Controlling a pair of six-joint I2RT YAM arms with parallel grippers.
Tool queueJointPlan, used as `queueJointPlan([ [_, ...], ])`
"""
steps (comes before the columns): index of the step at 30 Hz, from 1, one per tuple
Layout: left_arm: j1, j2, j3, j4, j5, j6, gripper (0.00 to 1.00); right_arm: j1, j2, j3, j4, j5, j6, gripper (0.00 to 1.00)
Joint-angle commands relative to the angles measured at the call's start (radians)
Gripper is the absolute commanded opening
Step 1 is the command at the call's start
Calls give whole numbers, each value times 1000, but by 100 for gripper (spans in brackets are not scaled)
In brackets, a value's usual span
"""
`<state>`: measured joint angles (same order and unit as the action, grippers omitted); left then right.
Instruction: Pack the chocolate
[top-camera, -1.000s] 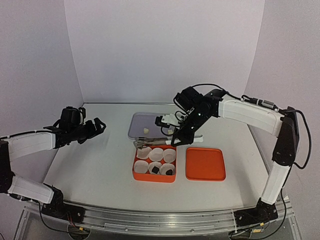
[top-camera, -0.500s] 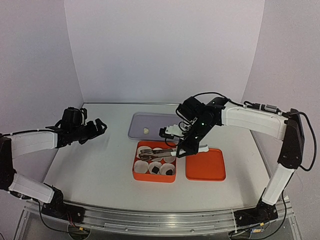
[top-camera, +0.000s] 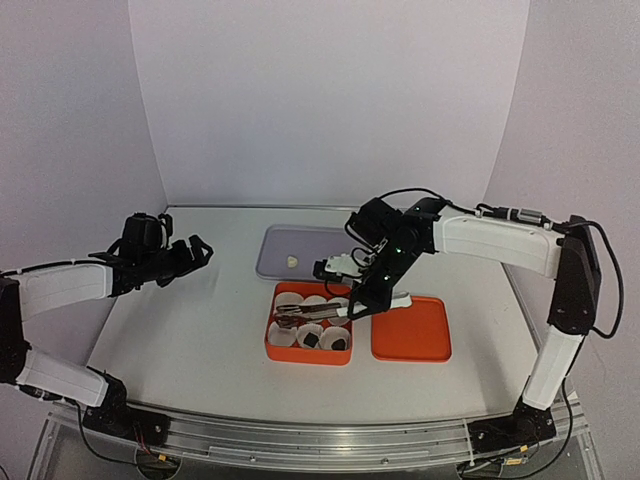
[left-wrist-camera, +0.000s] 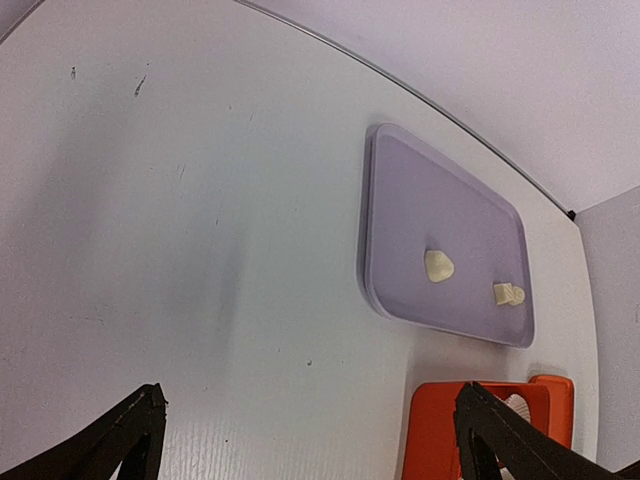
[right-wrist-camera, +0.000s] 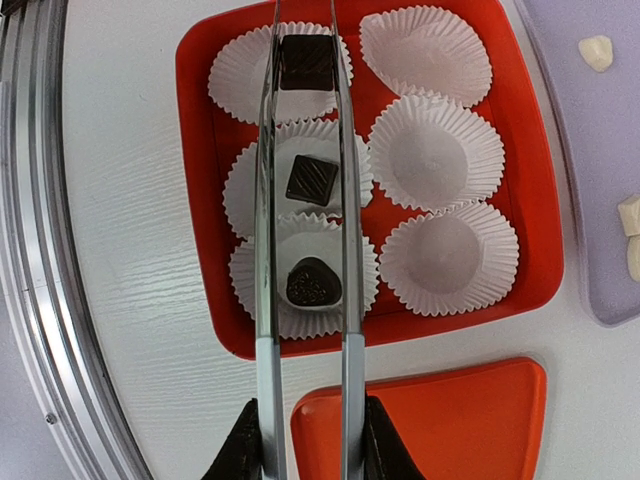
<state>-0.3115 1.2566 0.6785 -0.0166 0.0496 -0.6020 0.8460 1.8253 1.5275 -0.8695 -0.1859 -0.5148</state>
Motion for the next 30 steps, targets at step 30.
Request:
queueJointPlan([
  [30,-1,-58,-17,-21,-20,5,100,23,75,52,27,-14,7,7],
])
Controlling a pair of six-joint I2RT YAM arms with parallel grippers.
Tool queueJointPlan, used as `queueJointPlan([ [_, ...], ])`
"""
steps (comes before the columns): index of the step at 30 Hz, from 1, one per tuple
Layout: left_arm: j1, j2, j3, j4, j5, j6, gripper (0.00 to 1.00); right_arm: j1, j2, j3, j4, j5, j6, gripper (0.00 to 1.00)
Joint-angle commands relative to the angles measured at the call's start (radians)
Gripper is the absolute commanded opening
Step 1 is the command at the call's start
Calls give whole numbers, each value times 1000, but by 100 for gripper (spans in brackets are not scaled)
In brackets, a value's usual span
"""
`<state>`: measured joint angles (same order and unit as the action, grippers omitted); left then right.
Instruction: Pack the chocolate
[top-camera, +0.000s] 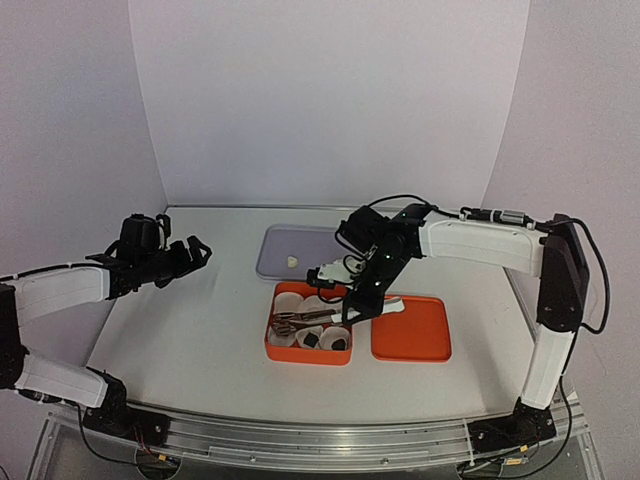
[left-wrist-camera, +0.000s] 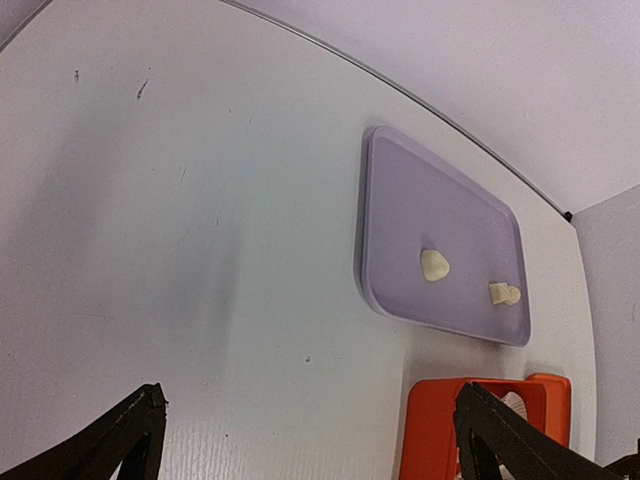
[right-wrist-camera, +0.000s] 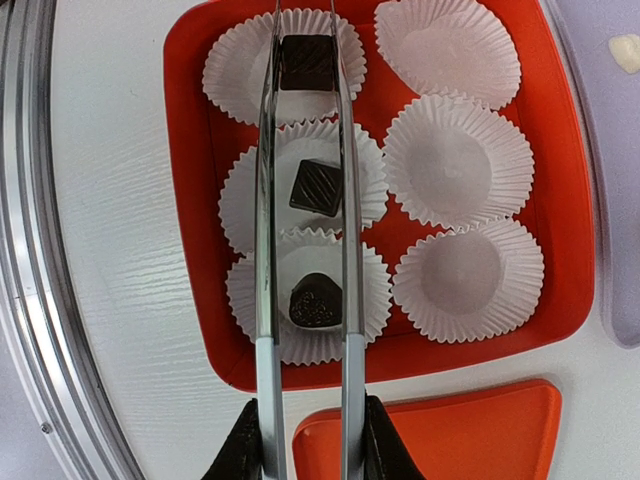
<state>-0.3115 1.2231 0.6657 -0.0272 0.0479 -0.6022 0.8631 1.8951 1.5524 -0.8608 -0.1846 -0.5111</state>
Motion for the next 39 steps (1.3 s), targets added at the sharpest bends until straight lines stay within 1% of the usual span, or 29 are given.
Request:
queueJointPlan([
  [1,-1,-23,-4,-9,-18,4,100,6,6,26,19,-18,2,8],
  [12,-1,-8,-2,-1,-13,4,100,6,22,32,26,-31,9,15],
  [20,-2,-5,-2,-3,-14,8,100,6,23,35,29,-30,15,27],
  [25,-1,-4,-2,-2,-14,9,100,6,18,35,31,-30,19,32],
  [32,-2,-7,-1,-2,-10,9,100,6,2,32,32,-20,21,33],
  [39,-1,-7,-1,3,-5,10,100,6,-63,8,32,19,0,33],
])
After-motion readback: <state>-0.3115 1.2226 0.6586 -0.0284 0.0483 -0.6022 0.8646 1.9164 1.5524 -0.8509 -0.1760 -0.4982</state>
